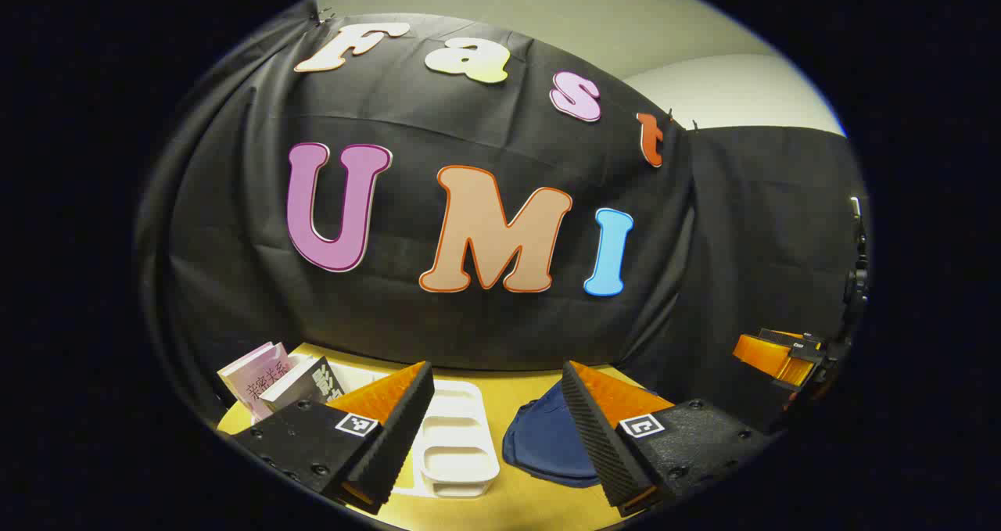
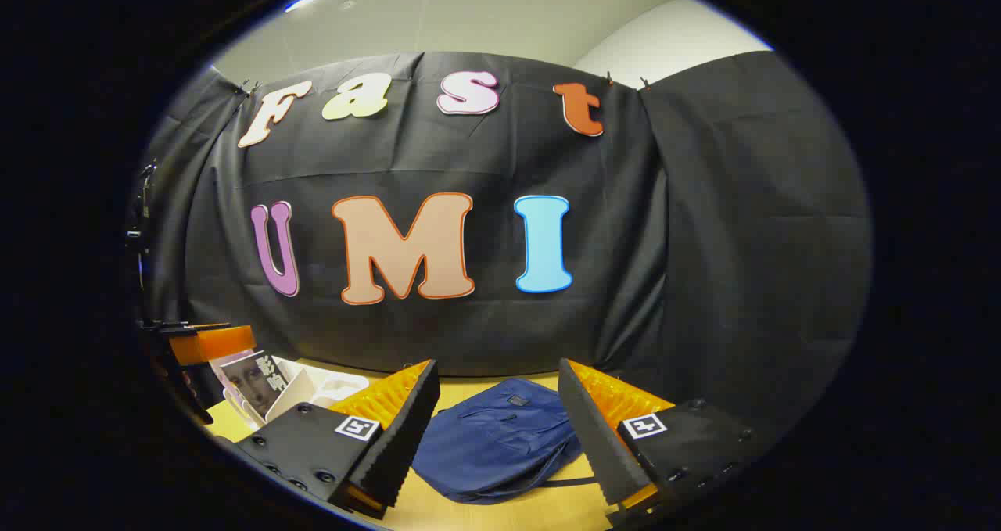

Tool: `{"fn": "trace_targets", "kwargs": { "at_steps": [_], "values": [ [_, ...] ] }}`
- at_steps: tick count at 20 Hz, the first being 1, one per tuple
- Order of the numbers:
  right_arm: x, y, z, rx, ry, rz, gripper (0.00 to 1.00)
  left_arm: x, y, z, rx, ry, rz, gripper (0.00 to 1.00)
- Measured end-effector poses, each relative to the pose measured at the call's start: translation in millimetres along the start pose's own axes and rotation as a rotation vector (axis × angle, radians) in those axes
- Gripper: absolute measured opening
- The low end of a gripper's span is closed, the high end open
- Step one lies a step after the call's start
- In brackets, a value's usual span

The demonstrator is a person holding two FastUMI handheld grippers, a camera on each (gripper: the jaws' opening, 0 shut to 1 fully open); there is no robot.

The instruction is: Open the schoolbag, grab two books from the bookshelf and put them into the schoolbag.

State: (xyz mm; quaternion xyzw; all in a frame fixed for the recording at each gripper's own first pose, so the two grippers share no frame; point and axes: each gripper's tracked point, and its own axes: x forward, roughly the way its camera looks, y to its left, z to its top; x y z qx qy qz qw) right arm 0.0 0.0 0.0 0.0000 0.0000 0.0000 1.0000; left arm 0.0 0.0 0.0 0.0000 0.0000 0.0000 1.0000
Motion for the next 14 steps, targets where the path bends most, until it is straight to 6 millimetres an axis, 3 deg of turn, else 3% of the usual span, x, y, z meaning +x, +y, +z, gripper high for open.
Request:
{"fn": "trace_targets", "kwargs": {
  "at_steps": [7, 14],
  "values": [
    [18.6, 16.6, -12.5, -0.029, 0.033, 0.069, 0.96, 3.7, 16.4, -7.5, 0.003, 0.023, 0.079, 0.96],
    [20.5, 10.7, -26.9, -0.049, 0.065, 0.068, 0.96, 2.1, 24.7, -10.1, 0.017, 0.023, 0.117, 0.96]
  ]
}}
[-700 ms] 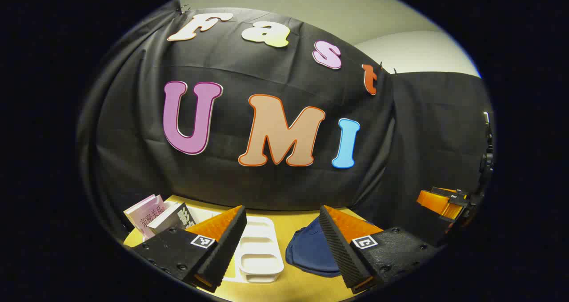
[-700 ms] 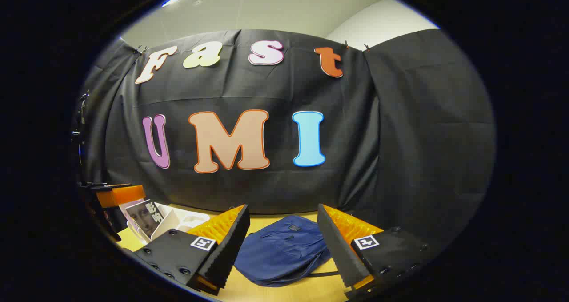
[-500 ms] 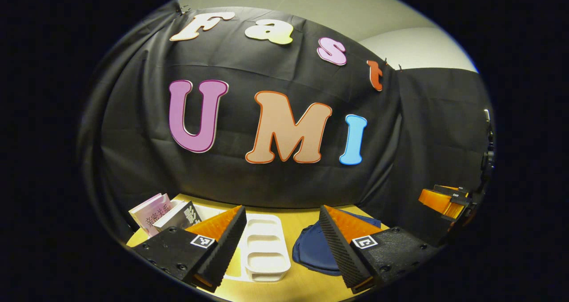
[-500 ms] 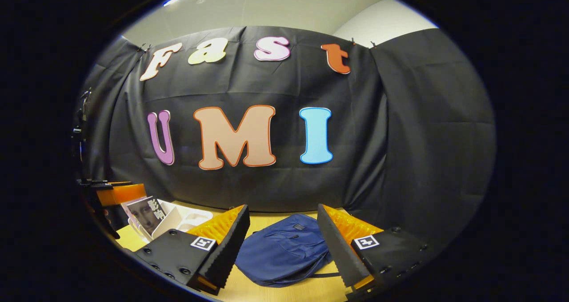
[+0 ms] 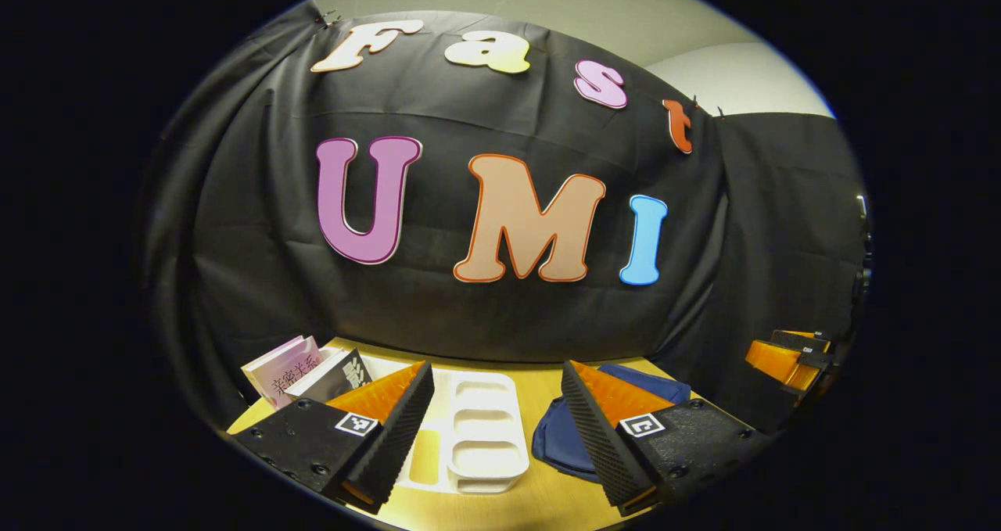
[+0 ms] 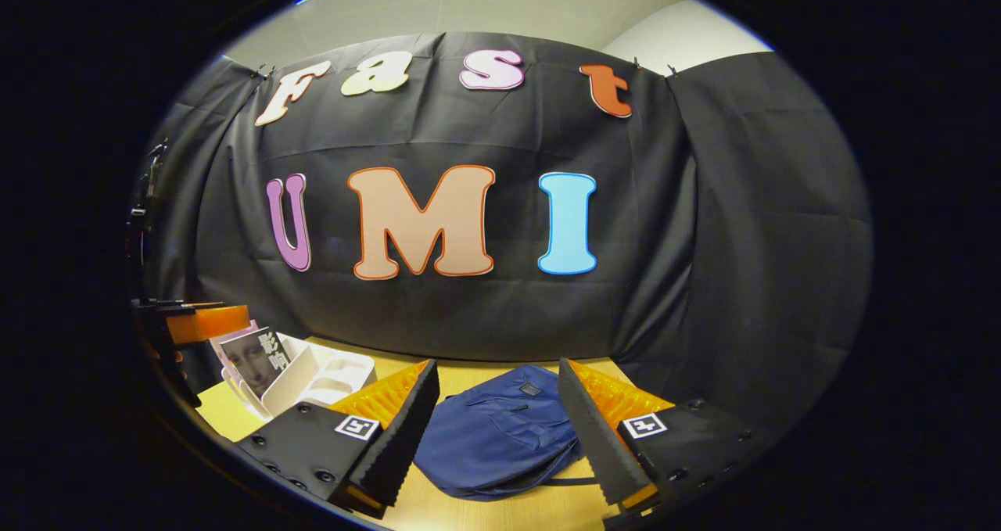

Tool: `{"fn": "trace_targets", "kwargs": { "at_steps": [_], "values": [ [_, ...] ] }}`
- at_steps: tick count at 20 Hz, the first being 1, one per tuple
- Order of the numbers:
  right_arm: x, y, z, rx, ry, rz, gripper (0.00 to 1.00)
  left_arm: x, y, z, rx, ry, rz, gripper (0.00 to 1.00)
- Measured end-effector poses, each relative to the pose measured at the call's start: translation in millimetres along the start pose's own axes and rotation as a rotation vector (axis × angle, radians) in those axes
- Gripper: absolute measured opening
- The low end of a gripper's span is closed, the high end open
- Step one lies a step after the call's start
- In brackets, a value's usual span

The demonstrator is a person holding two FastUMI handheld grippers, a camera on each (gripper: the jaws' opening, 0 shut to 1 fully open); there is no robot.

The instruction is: Open the schoolbag, grab two books from the bookshelf and put them into the schoolbag.

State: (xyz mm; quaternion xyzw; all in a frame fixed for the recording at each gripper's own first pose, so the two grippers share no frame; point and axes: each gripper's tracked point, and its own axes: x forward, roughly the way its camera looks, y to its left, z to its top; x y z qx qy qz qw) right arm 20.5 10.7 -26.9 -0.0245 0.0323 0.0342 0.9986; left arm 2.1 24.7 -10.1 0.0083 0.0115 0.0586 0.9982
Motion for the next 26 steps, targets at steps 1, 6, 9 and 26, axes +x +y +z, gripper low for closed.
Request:
{"fn": "trace_targets", "kwargs": {
  "at_steps": [1, 6, 9, 26],
  "values": [
    [-0.4, -0.6, -0.6, -0.003, -0.001, -0.001, 0.96, -0.9, 0.4, -0.2, 0.0, 0.0, 0.004, 0.96],
    [-3.8, 2.7, -11.5, -0.03, 0.021, 0.013, 0.96, -6.8, 6.2, -5.8, 0.02, 0.012, 0.028, 0.96],
    [-5.1, 8.4, -23.9, -0.082, 0.041, 0.013, 0.96, -12.4, 15.1, -8.0, 0.019, 0.019, 0.052, 0.95],
    [-3.0, 77.4, -160.5, -0.551, 0.195, -0.007, 0.98, -46.8, 124.8, -12.9, 0.088, 0.07, 0.205, 0.96]
  ]
}}
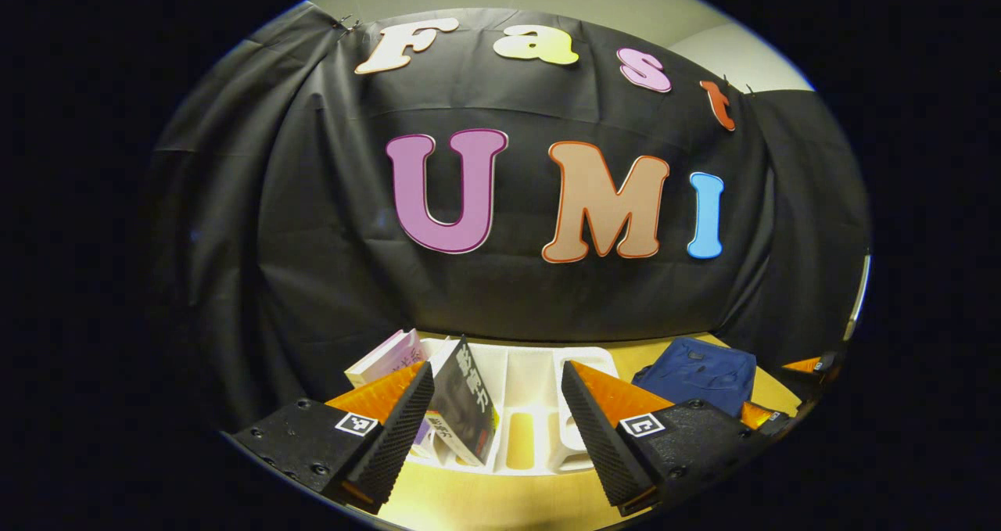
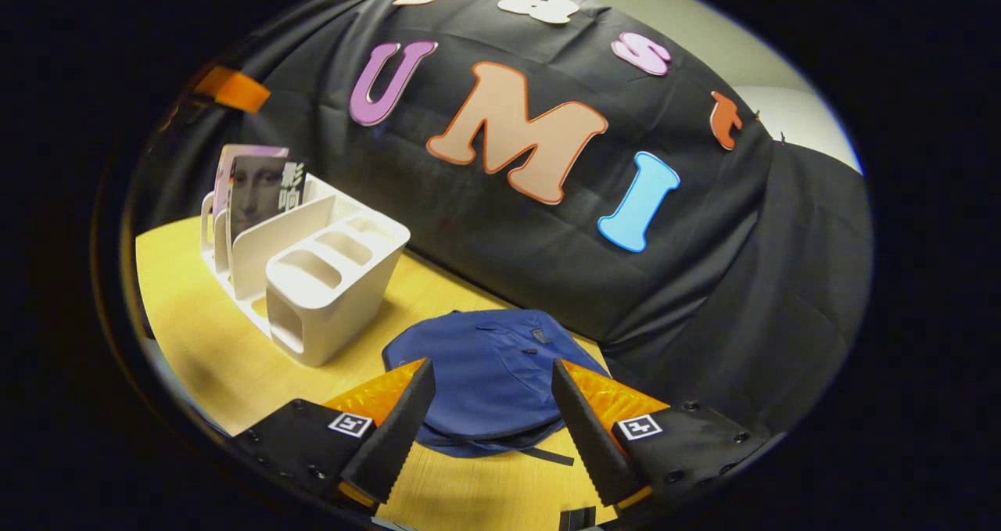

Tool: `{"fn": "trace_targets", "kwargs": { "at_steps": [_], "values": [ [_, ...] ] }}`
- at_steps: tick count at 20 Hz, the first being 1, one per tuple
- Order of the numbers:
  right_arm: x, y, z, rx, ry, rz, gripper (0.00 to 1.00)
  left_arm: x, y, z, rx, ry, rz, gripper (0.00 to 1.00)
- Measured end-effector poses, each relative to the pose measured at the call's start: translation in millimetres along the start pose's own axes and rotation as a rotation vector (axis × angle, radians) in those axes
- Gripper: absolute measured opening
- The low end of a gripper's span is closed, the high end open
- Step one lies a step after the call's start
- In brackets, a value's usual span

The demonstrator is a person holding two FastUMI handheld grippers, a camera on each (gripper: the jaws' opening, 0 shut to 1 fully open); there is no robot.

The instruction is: Open the schoolbag, grab two books from the bookshelf and put them into the schoolbag.

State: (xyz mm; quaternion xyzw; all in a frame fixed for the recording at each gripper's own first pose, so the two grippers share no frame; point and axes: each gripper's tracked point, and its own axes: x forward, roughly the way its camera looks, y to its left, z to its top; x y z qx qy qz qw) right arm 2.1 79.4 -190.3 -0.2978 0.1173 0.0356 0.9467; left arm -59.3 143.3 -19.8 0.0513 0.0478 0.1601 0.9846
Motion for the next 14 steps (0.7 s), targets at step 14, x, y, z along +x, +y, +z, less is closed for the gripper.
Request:
{"fn": "trace_targets", "kwargs": {
  "at_steps": [14],
  "values": [
    [56.2, 61.0, -82.5, -0.454, 0.102, -0.115, 0.97, 20.0, 44.3, 8.4, 0.07, -0.007, 0.021, 0.95]
  ]
}}
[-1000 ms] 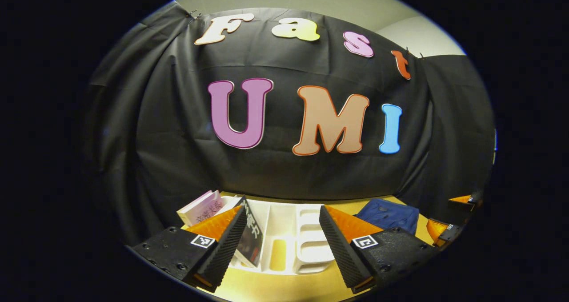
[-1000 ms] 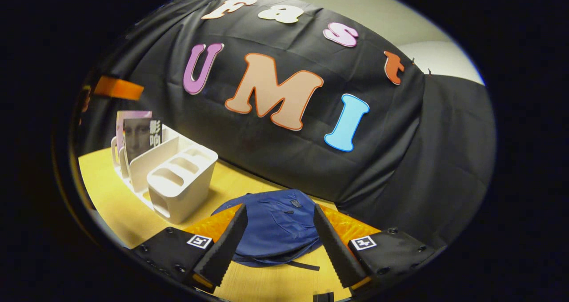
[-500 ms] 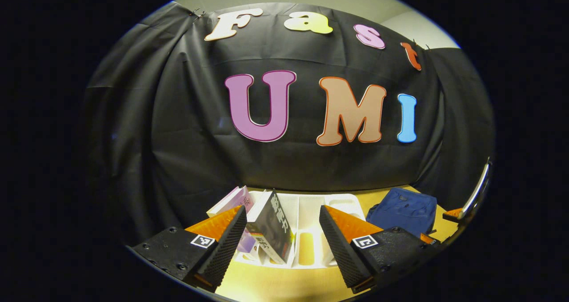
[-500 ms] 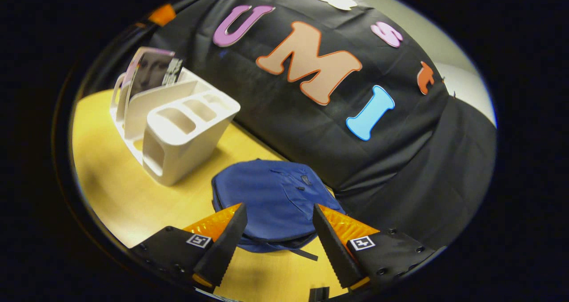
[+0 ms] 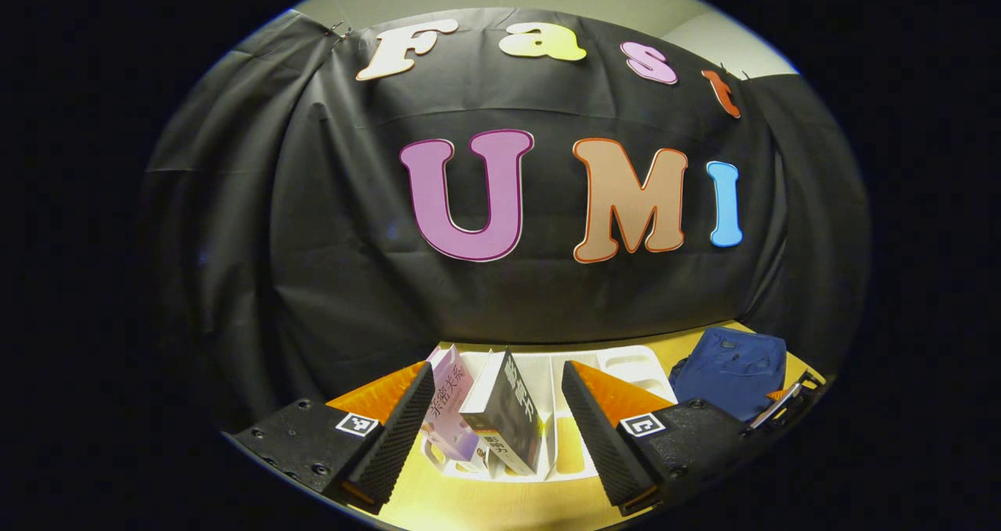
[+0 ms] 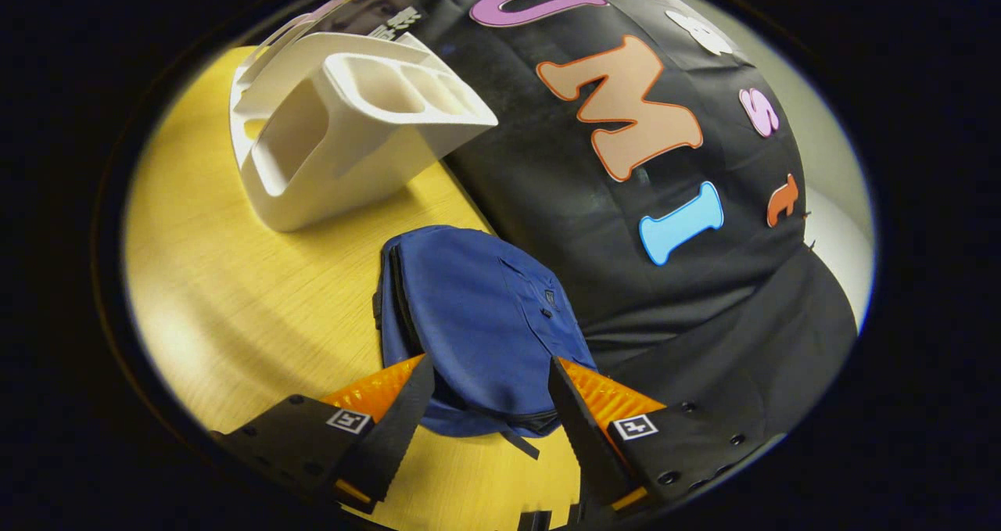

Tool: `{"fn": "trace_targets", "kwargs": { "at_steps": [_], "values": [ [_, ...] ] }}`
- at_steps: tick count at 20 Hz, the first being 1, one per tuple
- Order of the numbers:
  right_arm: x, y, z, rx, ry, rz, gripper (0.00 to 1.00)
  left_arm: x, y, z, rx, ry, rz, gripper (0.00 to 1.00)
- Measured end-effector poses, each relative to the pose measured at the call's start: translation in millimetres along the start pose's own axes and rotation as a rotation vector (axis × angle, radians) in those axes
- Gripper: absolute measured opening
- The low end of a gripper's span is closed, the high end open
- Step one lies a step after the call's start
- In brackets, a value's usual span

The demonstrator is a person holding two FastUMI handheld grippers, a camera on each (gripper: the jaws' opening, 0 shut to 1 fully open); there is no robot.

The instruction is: Open the schoolbag, grab two books from the bookshelf and put them into the schoolbag.

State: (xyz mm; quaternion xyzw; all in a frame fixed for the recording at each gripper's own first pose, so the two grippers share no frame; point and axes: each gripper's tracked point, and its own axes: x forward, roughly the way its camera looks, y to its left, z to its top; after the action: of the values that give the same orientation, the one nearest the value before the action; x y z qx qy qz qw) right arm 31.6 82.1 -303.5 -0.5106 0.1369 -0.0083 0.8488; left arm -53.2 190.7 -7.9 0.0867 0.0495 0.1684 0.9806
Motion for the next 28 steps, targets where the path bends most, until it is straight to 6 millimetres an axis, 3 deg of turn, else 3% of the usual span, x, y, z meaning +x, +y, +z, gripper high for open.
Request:
{"fn": "trace_targets", "kwargs": {
  "at_steps": [1, 5, 10, 11, 13, 18, 26, 27, 28],
  "values": [
    [3.2, 0.3, -1.3, -0.02, -0.001, -0.008, 1.0, 1.3, -0.5, -0.4, -0.002, 0.004, -0.004, 0.95],
    [15.8, 3.0, -6.8, -0.062, -0.001, -0.029, 0.96, 4.3, -0.1, -4.2, 0.003, 0.011, -0.012, 0.96],
    [30.1, 13.0, -4.3, -0.125, -0.018, -0.011, 1.0, 7.2, 4.8, -9.5, -0.003, 0.025, -0.007, 0.95],
    [31.3, 13.4, -5.2, -0.135, -0.023, -0.012, 0.97, 8.1, 4.5, -10.2, -0.005, 0.027, -0.005, 0.95],
    [35.2, 11.6, -5.4, -0.141, -0.02, -0.023, 1.0, 9.0, 4.6, -10.1, -0.006, 0.029, -0.005, 0.95],
    [57.6, -0.6, 6.3, -0.171, -0.048, -0.056, 0.97, 11.8, 3.2, -14.1, -0.004, 0.037, -0.017, 0.95],
    [93.2, 0.2, -0.7, -0.167, -0.024, -0.038, 0.96, 13.4, -6.7, -15.6, -0.009, 0.043, -0.041, 0.95],
    [93.3, -0.3, -0.4, -0.16, -0.026, -0.032, 1.0, 13.8, -8.2, -15.3, -0.011, 0.043, -0.043, 0.95],
    [94.2, -2.3, 0.6, -0.149, -0.029, -0.029, 0.91, 13.0, -8.5, -15.5, -0.014, 0.044, -0.046, 0.95]
  ]
}}
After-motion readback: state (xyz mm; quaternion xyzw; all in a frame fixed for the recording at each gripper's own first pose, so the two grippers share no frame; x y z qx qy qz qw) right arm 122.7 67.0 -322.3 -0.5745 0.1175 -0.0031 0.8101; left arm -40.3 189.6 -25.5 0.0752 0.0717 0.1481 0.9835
